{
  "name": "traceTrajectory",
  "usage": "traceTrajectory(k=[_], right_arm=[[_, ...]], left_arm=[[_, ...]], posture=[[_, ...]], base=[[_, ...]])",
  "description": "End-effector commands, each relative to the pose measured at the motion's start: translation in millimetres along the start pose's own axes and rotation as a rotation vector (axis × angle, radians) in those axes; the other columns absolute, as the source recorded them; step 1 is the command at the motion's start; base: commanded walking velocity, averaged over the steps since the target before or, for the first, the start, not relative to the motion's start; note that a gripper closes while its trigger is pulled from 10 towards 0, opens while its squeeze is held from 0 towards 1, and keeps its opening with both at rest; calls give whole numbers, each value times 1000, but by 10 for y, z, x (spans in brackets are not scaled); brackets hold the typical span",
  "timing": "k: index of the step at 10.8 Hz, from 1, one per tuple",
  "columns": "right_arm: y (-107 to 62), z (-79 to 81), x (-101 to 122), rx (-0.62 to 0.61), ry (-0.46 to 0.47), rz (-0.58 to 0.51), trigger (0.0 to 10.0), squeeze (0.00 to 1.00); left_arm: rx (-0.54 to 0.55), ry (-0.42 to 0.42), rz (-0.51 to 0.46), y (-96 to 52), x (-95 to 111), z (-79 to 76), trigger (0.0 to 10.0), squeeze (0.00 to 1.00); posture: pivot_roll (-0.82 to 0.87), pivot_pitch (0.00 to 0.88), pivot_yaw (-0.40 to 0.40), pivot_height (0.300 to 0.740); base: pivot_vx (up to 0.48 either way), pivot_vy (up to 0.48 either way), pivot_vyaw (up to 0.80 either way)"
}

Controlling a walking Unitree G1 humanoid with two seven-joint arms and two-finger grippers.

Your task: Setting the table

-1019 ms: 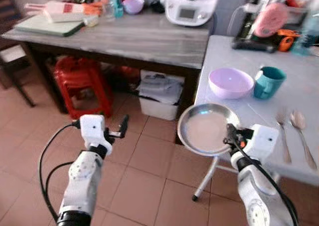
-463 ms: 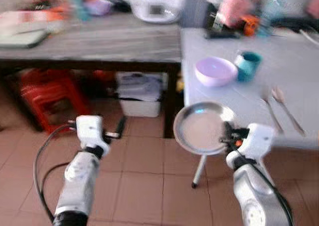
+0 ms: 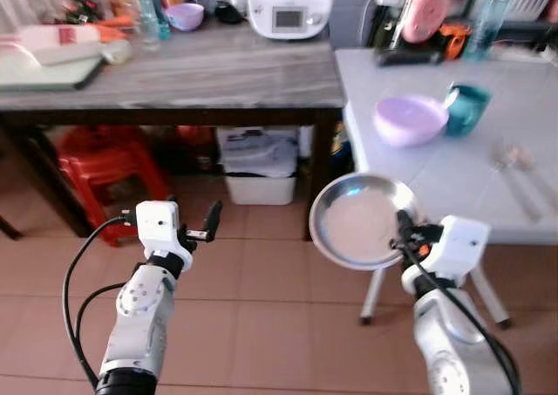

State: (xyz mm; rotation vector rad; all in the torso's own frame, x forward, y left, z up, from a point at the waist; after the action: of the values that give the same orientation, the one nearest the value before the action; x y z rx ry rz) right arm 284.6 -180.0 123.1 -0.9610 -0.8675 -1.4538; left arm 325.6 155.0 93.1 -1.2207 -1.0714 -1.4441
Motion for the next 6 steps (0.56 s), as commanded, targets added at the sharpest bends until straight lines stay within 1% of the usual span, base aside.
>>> traceTrajectory(k=[1, 3, 4, 5, 6], right_arm=[[-4, -14, 45, -6, 0, -22, 10000, 0], [3, -1, 83, 1, -11, -43, 10000, 0], [18, 14, 155, 12, -34, -70, 10000, 0], [41, -3, 216, 5, -40, -90, 10000, 0], [40, -22, 223, 6, -49, -91, 10000, 0]], left_arm=[[-12, 13, -5, 24, 22, -19, 10000, 0], [-12, 14, -7, 20, 18, -25, 10000, 0], [-13, 16, -8, 21, 21, -31, 10000, 0], [-15, 18, -13, 24, 28, -43, 10000, 0], [-12, 20, -12, 30, 21, -39, 10000, 0]], posture=[[-16, 37, 36, 740], [-14, 34, 36, 740], [-14, 35, 36, 740], [-16, 34, 36, 740], [-18, 35, 36, 740]], base=[[0, 454, 0], [0, 454, 0], [0, 454, 0], [0, 450, 0], [0, 450, 0]])
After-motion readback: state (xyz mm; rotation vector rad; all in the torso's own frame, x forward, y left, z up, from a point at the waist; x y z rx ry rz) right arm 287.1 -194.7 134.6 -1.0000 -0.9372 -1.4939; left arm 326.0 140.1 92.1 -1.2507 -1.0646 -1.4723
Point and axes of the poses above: a point about 5 cm out from each wrist's last joint towards the gripper, its own y axis pointing out of the wrist towards the gripper, its own x axis along the axis of the wrist's last joint, z = x × y, the point moved 3 cm from there along y, pointing out of the wrist towards the gripper, and after that the axes turned 14 degrees about y, right-handed, at the moved point
